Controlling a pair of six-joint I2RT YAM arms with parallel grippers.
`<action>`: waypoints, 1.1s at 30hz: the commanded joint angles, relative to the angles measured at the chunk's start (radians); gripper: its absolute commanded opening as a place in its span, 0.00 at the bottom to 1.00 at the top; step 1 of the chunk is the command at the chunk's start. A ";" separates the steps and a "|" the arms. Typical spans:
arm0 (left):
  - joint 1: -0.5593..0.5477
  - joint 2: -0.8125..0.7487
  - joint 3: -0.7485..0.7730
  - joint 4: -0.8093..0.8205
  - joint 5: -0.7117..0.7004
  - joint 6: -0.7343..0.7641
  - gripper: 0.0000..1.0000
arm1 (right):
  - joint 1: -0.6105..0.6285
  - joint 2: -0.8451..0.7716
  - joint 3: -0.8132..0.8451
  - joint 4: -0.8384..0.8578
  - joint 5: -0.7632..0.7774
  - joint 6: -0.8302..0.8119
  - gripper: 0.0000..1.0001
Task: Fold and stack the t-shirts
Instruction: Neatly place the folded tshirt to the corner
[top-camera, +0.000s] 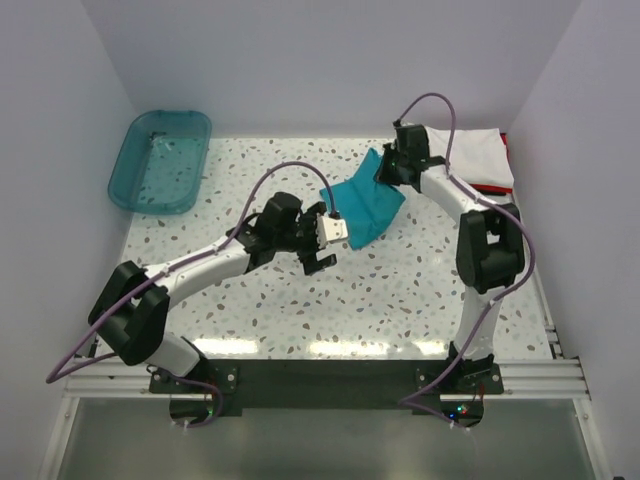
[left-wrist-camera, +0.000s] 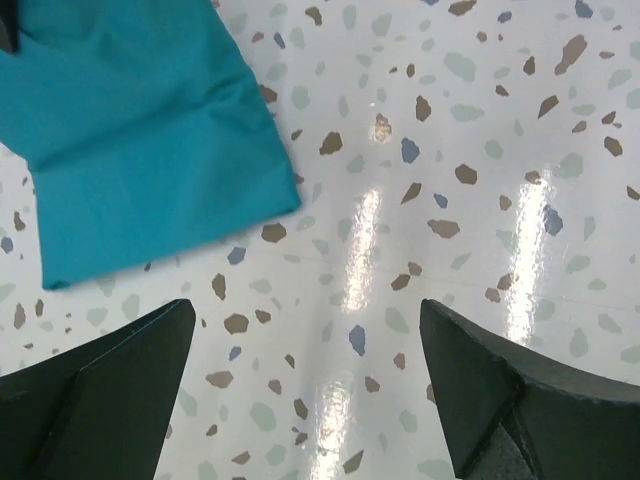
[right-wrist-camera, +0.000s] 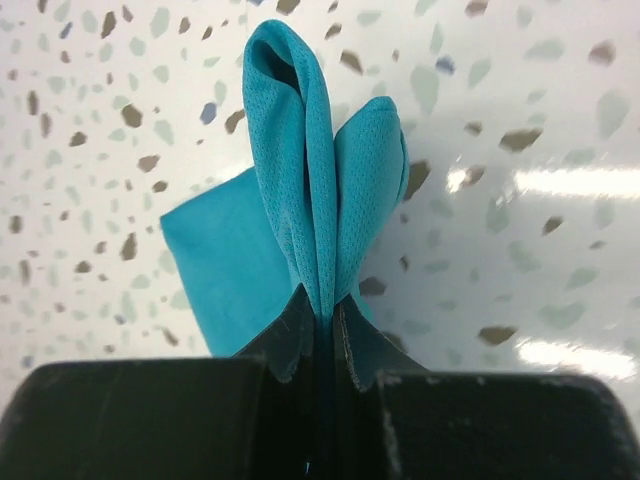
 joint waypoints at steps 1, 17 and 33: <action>0.023 -0.031 0.018 -0.069 -0.036 -0.016 1.00 | -0.010 0.065 0.118 -0.088 0.162 -0.280 0.00; 0.036 0.018 0.036 -0.103 -0.068 -0.056 1.00 | -0.135 0.222 0.517 -0.176 0.233 -0.527 0.00; 0.037 0.071 0.053 -0.059 -0.105 -0.125 1.00 | -0.171 0.271 0.818 -0.264 0.239 -0.638 0.00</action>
